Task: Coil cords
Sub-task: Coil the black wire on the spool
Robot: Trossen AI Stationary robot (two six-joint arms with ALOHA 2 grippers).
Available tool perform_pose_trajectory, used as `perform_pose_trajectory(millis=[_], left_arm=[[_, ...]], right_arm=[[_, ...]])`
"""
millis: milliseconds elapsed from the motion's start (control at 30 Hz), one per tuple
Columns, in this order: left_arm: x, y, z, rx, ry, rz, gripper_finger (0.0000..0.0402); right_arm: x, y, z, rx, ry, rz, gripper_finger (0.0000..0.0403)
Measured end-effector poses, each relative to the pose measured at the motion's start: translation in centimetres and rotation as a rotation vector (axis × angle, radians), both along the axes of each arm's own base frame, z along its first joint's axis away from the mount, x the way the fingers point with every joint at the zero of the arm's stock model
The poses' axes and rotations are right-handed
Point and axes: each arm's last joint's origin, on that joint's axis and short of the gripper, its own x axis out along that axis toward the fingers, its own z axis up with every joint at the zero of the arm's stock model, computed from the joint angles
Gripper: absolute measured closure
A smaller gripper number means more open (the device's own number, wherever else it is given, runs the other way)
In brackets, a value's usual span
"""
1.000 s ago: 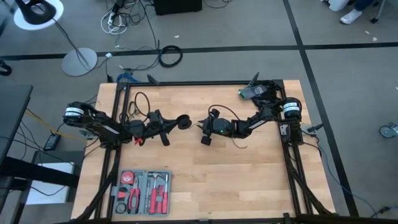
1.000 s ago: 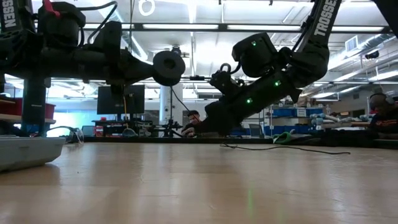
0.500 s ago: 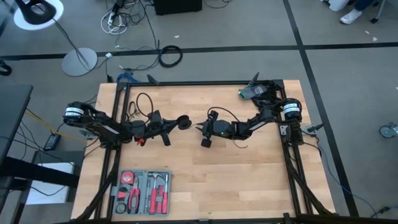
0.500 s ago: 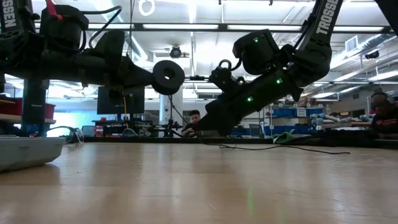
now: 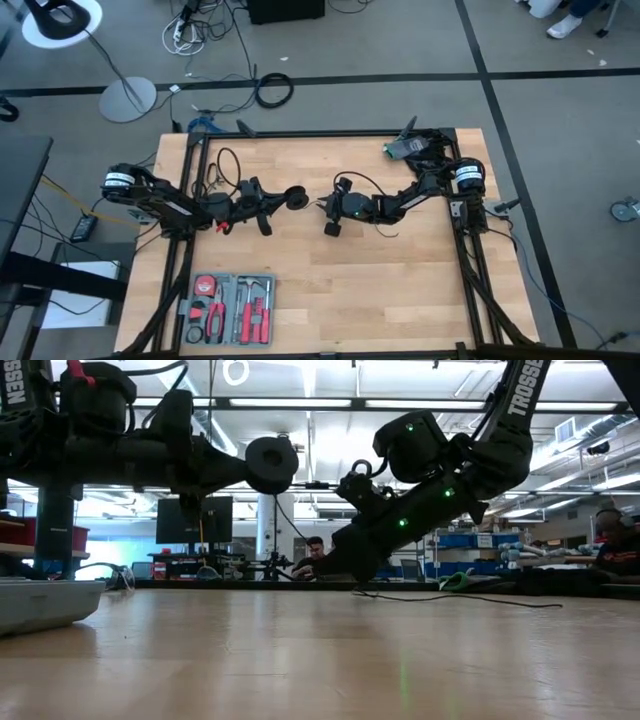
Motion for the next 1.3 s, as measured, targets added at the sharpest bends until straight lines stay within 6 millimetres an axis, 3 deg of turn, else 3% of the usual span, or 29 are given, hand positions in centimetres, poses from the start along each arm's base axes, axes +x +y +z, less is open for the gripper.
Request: perform_pose_trajectory(millis=[167,333,533,700,900,1100,1300], left_arm=[[0.0,0.0,0.0,0.000,0.002,0.000,0.0401],[0.0,0.0,-0.1,0.000,0.008,0.000,0.0401],[0.0,0.0,-0.7,0.001,0.074,0.001,0.0401],[0.0,0.1,-1.5,-0.003,0.159,0.029,0.0401],[0.1,0.2,-2.4,-0.003,0.266,0.066,0.0401],[2.6,0.2,-2.0,0.001,0.423,0.070,0.0401],[4.7,0.6,-0.5,0.028,0.501,0.203,0.0401]], right_arm=[[0.0,0.0,0.0,0.000,0.000,0.000,0.0345],[0.0,0.0,0.0,0.001,0.002,0.000,0.0393],[-0.4,-0.2,0.2,0.067,0.026,-0.037,0.0398],[-1.6,-1.2,2.3,0.172,0.064,-0.128,0.0400],[-2.5,-2.0,6.7,0.301,-0.080,-0.179,0.0401],[-0.1,-0.8,10.0,0.291,-0.089,-0.099,0.0402],[2.1,1.0,10.6,0.250,-0.029,-0.029,0.0402]])
